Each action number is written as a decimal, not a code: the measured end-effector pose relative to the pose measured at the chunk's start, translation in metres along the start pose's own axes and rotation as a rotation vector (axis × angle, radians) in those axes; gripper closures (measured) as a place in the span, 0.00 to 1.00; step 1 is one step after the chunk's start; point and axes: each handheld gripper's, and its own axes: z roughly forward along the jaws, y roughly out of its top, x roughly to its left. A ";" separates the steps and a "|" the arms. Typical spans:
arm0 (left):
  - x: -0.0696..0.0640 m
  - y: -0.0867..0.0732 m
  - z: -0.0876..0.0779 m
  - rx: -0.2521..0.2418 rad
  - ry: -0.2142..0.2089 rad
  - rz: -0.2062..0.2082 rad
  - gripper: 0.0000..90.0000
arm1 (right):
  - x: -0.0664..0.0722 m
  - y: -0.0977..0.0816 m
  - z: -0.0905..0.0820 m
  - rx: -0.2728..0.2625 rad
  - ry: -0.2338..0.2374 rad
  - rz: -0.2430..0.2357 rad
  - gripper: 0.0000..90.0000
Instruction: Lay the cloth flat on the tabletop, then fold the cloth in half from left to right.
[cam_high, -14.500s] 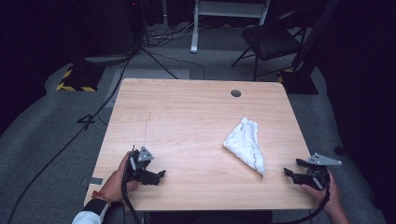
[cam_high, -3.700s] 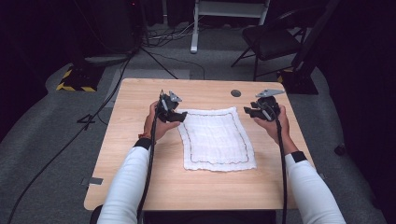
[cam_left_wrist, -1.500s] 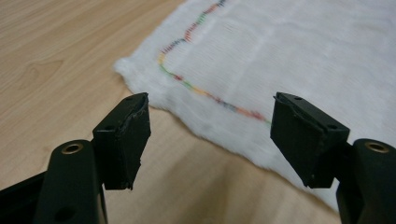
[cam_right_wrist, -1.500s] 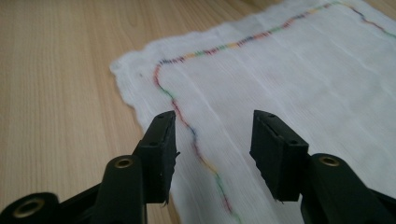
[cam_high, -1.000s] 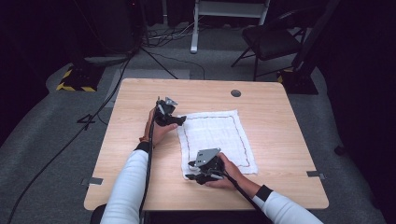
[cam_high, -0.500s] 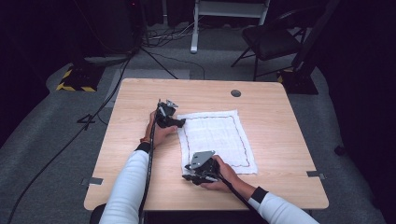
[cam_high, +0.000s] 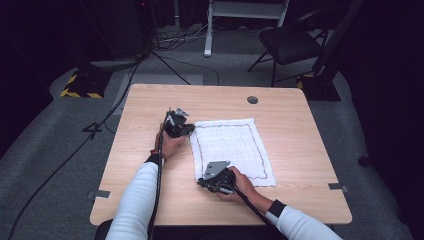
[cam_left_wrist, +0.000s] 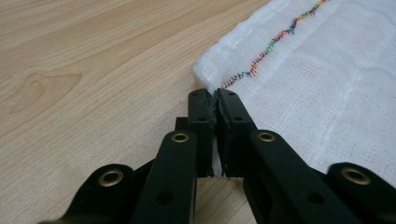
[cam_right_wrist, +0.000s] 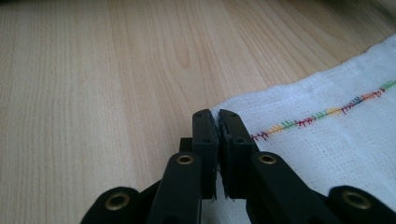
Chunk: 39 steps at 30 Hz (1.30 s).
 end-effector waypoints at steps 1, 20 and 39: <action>0.000 0.000 -0.002 -0.006 0.004 0.002 0.95 | 0.000 0.000 -0.001 -0.001 0.000 -0.002 0.96; 0.006 -0.007 -0.035 -0.062 0.000 0.039 0.96 | 0.009 0.019 0.000 -0.034 0.016 -0.041 0.97; 0.006 -0.015 -0.051 -0.073 0.020 0.058 0.96 | 0.012 0.028 -0.007 -0.075 0.034 -0.063 0.97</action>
